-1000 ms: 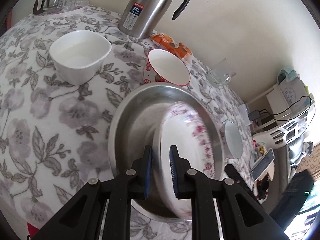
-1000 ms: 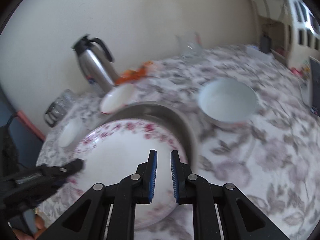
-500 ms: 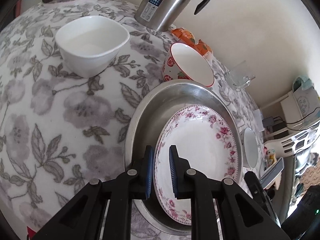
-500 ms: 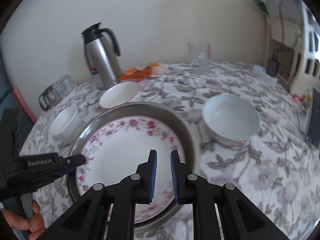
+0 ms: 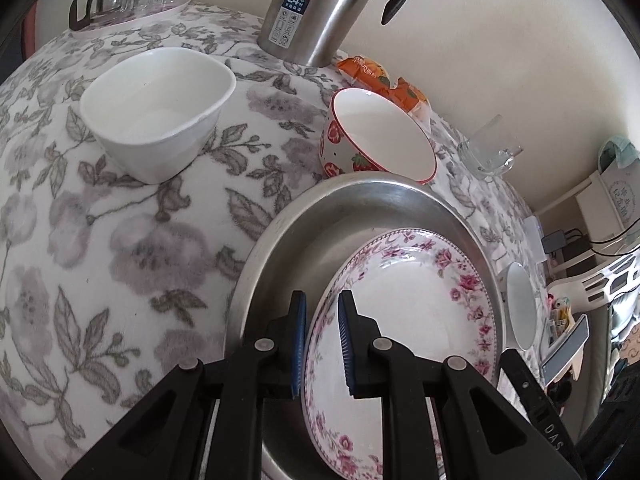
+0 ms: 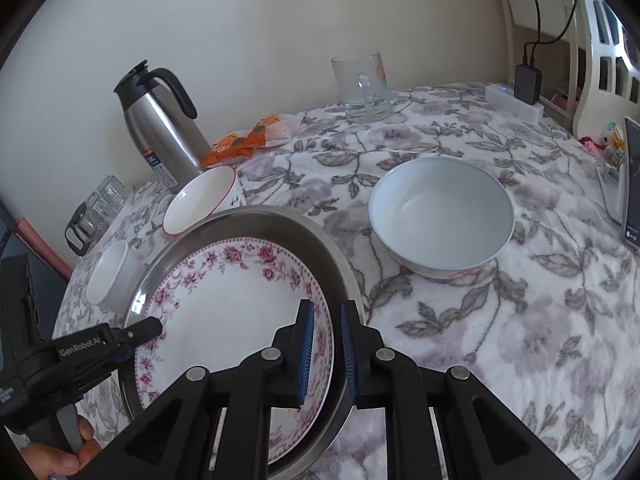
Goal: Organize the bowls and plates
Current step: 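Lower the pink-rose plate into the steel basin with both grippers, then open both grippers to release the pink-rose plate and withdraw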
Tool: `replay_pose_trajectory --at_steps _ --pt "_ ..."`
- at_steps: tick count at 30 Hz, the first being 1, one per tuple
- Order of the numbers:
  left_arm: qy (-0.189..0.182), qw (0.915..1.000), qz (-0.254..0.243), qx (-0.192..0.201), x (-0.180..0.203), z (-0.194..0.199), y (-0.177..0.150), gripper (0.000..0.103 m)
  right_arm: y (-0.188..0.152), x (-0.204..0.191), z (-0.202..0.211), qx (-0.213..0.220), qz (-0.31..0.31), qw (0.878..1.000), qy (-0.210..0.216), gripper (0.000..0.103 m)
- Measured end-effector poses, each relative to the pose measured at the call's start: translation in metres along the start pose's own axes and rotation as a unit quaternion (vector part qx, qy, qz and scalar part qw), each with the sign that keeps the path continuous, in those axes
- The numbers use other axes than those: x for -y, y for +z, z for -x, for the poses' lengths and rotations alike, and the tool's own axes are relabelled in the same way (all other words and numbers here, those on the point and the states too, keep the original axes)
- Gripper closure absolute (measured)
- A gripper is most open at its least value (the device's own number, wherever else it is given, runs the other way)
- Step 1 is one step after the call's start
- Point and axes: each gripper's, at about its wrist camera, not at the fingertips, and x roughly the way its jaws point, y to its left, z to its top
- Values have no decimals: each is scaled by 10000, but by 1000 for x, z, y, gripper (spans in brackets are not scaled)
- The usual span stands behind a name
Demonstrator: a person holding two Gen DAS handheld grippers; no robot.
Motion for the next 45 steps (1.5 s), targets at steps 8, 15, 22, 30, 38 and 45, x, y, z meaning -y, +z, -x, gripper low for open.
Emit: replay_pose_trajectory --at_steps 8,15,22,30,38,45 --pt "77 9997 -251 18 10 -8 6 87 19 5 5 154 -249 9994 156 88" --pt "173 9998 -125 -1 9 -10 12 87 27 -2 -3 139 -150 9996 216 88" --pt "394 9991 -154 -4 9 -7 12 88 34 2 -8 113 -278 9990 330 88" --pt "670 9971 -328 -117 14 -2 10 87 43 16 -10 -158 -472 9987 68 88" --pt "785 9957 -490 -14 23 19 3 77 57 39 5 -216 -638 9975 -203 88" --pt "821 9952 -439 288 39 40 10 44 68 68 20 -209 -781 9943 -698 85"
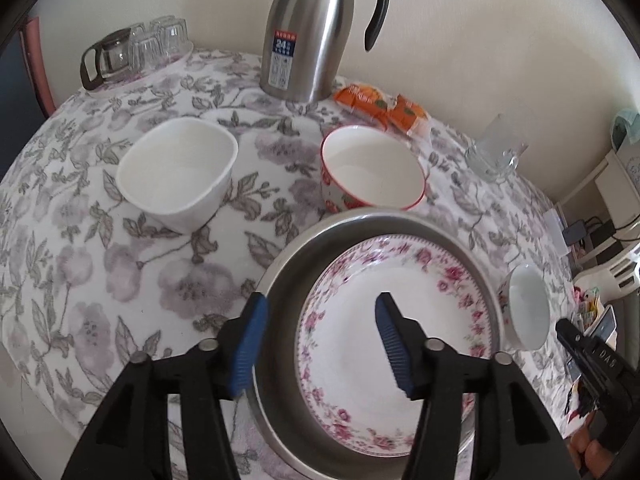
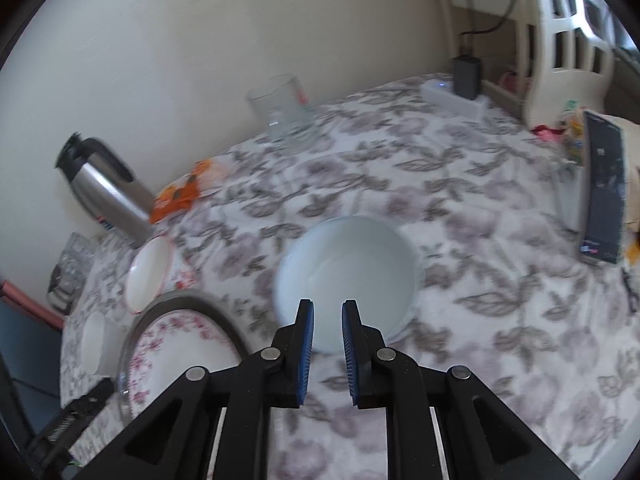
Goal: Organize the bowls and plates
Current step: 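Open both grippers to release the pink-rose plate and withdraw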
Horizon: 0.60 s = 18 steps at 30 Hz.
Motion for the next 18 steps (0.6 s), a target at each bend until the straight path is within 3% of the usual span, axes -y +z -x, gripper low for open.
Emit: replay_pose_trajectory --at_steps 5,7,10,12,16,18 --pt "58 10000 -15 9 19 3 9 42 7 20 0 -60 -197 9998 -67 80" --pt "58 10000 -68 38 32 4 13 32 10 28 1 -55 -282 9995 -98 78" --pt "-37 9998 -158 93 52 5 19 28 13 43 2 -29 -470 9988 -155 72" --pt "-83 9995 -273 136 67 4 22 13 14 52 2 -19 -599 9979 -240 62" --pt "-328 9983 -469 128 93 -2 24 12 17 61 0 -42 -678 9972 -324 56" --pt "-446 9978 -496 46 103 -7 24 12 17 63 -3 -54 -686 9970 -353 47"
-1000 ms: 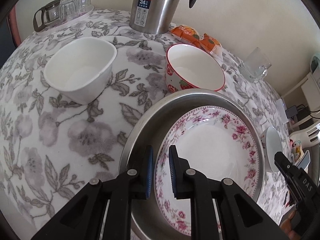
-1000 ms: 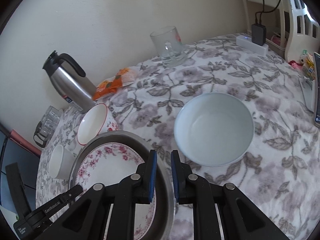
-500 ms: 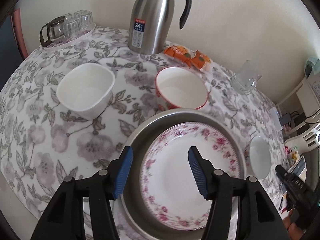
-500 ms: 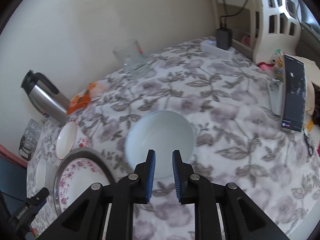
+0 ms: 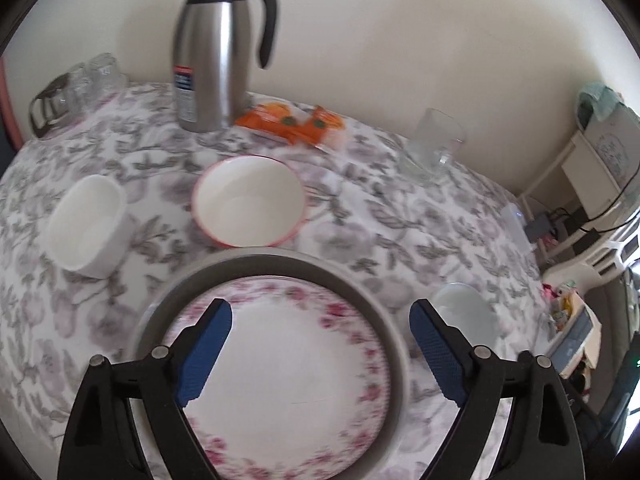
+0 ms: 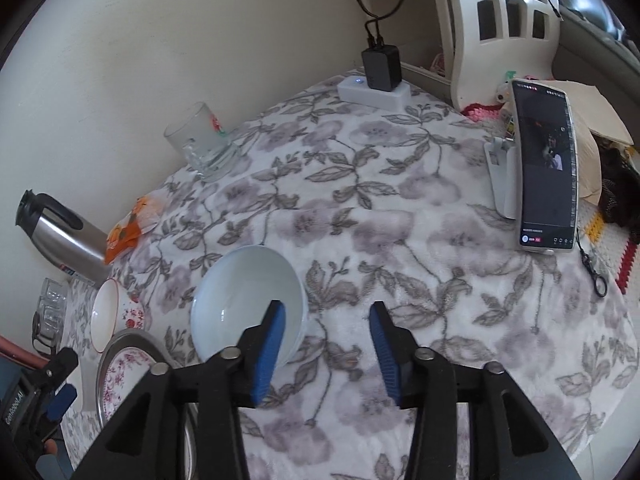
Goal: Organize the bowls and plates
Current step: 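Open both grippers to release the pink-rose plate and withdraw, then move both grippers to the large white bowl rim and close on it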
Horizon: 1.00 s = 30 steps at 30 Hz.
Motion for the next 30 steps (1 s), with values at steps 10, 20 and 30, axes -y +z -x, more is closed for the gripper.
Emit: replay_pose_trajectory --at_steps 10,20,30 --pt "-437 9986 -281 -117 44 -27 4 5 3 5 -14 -82 28 9998 -204 29" --pt "-751 9969 -244 5 48 -38 13 5 3 5 -19 -73 84 9994 -336 9" --pt "-911 9955 -259 -5 39 -36 23 5 0 -4 -22 -27 203 9993 -328 0"
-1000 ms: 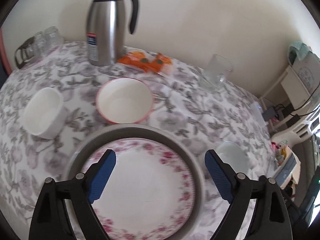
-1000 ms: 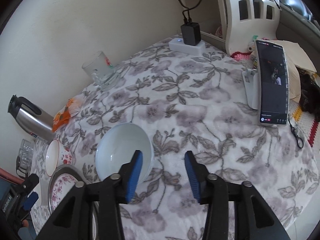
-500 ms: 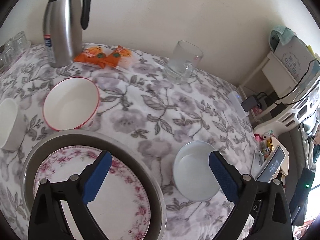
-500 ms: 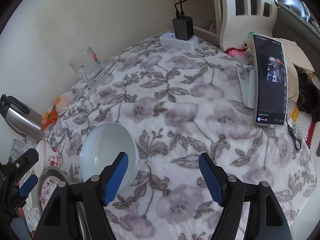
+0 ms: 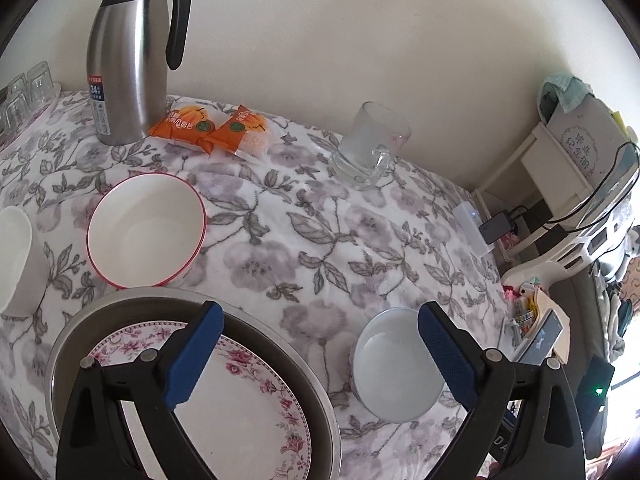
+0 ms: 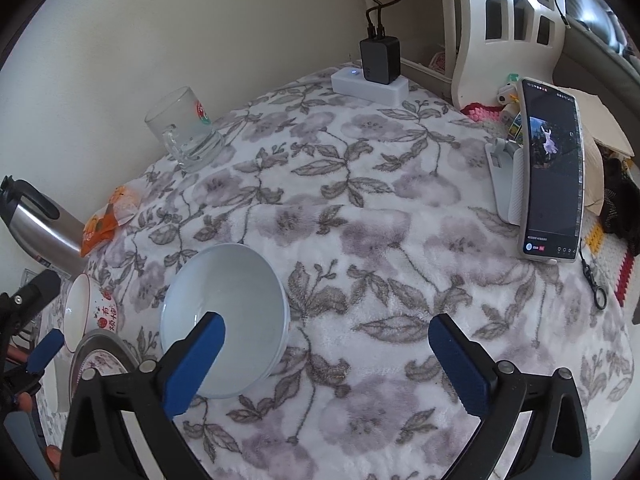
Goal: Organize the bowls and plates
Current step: 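Move both grippers to the large white bowl rim and close on it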
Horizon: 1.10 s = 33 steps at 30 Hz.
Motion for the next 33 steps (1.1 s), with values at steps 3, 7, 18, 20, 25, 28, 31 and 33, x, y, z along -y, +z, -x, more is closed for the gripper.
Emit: replay_pose_trajectory --at_steps 3,7,18,20,25,28,31,33 --pt "-38 9998 121 152 -11 8 6 5 -1 -2 0 6 -20 10000 16 0" --pt "-21 9987 318 401 -30 20 14 5 -2 -3 0 -3 -153 9998 156 0" --pt "-57 9991 385 141 -46 23 19 5 -5 -2 -5 -41 -234 9997 -20 0" --pt "-102 9996 254 33 -38 17 15 5 -5 -2 -6 -27 -227 9997 -1 0" --pt "-287 9991 126 -268 -16 -1 4 5 -6 -5 -11 -92 -158 9998 7 0" --pt "-220 9989 -97 -395 0 -12 -4 5 -7 -4 -13 -115 -179 9998 21 1" --pt "-234 9979 -266 -538 13 -22 -12 7 -8 -2 -16 -142 -213 9997 33 9" --pt "-257 9970 -394 -613 22 -29 -17 12 -9 -1 -19 -204 -213 9996 31 19"
